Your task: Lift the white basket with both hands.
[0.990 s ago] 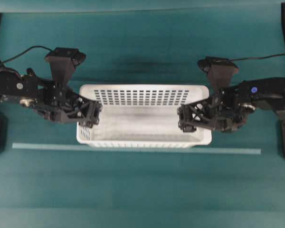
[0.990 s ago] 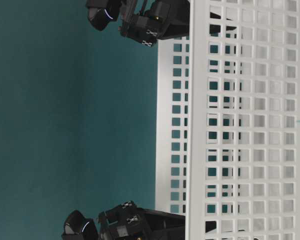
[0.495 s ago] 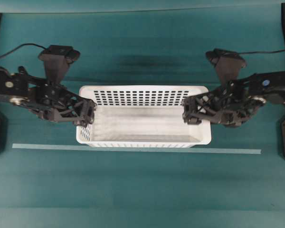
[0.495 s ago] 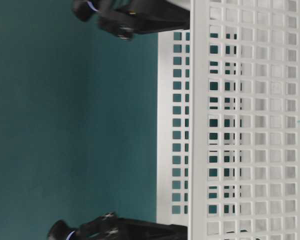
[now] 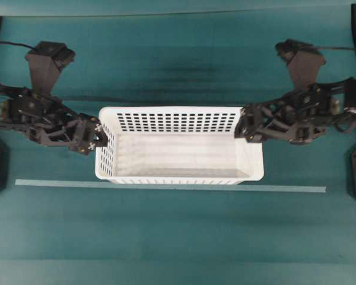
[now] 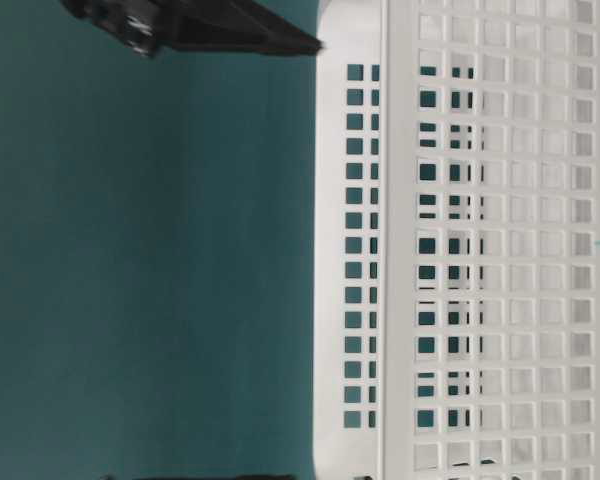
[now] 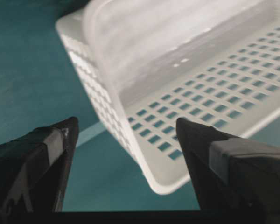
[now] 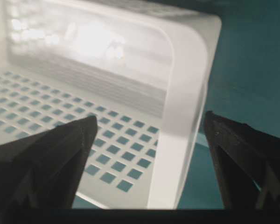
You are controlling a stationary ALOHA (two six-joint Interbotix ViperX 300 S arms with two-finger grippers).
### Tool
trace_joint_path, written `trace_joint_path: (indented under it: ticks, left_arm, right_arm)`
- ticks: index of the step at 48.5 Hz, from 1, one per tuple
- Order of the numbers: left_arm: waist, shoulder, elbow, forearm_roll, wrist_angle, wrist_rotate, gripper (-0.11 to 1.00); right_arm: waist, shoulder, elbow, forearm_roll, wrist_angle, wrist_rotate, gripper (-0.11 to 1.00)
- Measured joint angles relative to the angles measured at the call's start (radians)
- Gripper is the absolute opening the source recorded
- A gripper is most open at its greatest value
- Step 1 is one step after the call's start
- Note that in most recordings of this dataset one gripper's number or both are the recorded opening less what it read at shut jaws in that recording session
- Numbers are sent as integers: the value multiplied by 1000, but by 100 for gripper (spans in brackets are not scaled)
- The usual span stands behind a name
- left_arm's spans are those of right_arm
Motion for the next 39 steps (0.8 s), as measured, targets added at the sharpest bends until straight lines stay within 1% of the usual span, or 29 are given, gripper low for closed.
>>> trace_joint_path:
  ticks: [4,12,17,20,27,31,39]
  left_arm:
    - [6,-38,0,0,0,2,87]
    - [12,-107,0,0,-3,14,87]
    - [12,-150,0,0,-5,20,87]
    - [9,-176,5,0,-9,32,87]
    - [-8,-229,20,0,-29,109,87]
    - [-18,-258,23,0,-43,166,87]
    - [-23,-321,29,0,-106,255,87]
  right_arm:
    - [-18,-32,0,-3,26,-5,96]
    - [-20,-87,-3,-6,46,-26,96]
    - [-18,-126,-9,-6,40,-58,96]
    - [-18,-149,-14,-6,14,-83,96]
    - [-14,-195,-21,-6,-118,-166,95]
    - [-8,-210,-20,-8,-198,-229,95]
    - [23,-232,-17,-8,-319,-368,95]
